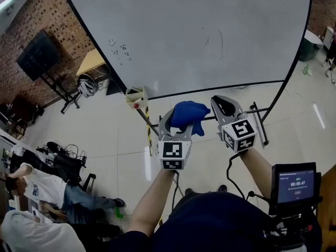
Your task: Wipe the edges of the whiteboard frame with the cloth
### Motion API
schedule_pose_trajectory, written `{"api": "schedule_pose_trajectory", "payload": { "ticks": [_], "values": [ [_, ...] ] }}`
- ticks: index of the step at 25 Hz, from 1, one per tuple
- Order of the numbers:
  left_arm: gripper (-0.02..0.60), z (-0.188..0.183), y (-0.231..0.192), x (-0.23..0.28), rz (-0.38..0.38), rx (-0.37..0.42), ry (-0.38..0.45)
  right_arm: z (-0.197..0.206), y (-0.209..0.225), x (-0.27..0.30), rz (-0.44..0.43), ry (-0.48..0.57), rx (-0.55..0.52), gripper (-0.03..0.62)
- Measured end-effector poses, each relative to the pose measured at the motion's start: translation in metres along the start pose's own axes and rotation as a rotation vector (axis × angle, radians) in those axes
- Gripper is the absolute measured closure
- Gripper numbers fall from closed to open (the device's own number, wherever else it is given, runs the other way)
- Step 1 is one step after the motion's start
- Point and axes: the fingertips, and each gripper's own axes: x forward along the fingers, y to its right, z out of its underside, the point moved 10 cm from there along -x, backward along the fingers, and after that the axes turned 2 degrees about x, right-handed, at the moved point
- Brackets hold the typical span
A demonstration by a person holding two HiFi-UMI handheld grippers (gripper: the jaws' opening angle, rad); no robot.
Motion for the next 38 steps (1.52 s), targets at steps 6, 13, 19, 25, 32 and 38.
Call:
{"api": "schedule_pose_trajectory", "payload": {
  "ticks": [6,13,19,25,32,38],
  "values": [
    [0.339,0.009,0.003,-0.007,-0.009,-0.004,-0.034,0.014,-0.001,0.004,-0.008,-0.005,0.015,0.563],
    [0.339,0.014,0.003,-0.016,-0.01,-0.019,-0.021,0.018,-0.01,0.0,-0.034,-0.004,0.016,0.563],
    [0.339,0.017,0.006,-0.019,0.008,-0.013,-0.024,0.015,-0.017,-0.005,-0.036,-0.004,-0.04,0.563],
    [0.339,0.026,0.011,-0.017,0.03,0.008,-0.008,0.008,-0.018,-0.008,-0.021,0.014,-0.051,0.563],
    [0.339,0.018,0.016,-0.017,0.058,0.008,-0.035,0.008,-0.014,-0.01,-0.007,0.019,-0.033,0.563],
    [0.339,0.018,0.017,-0.016,0.056,0.009,-0.036,0.006,-0.013,-0.009,-0.011,0.032,-0.019,0.563]
  ]
}}
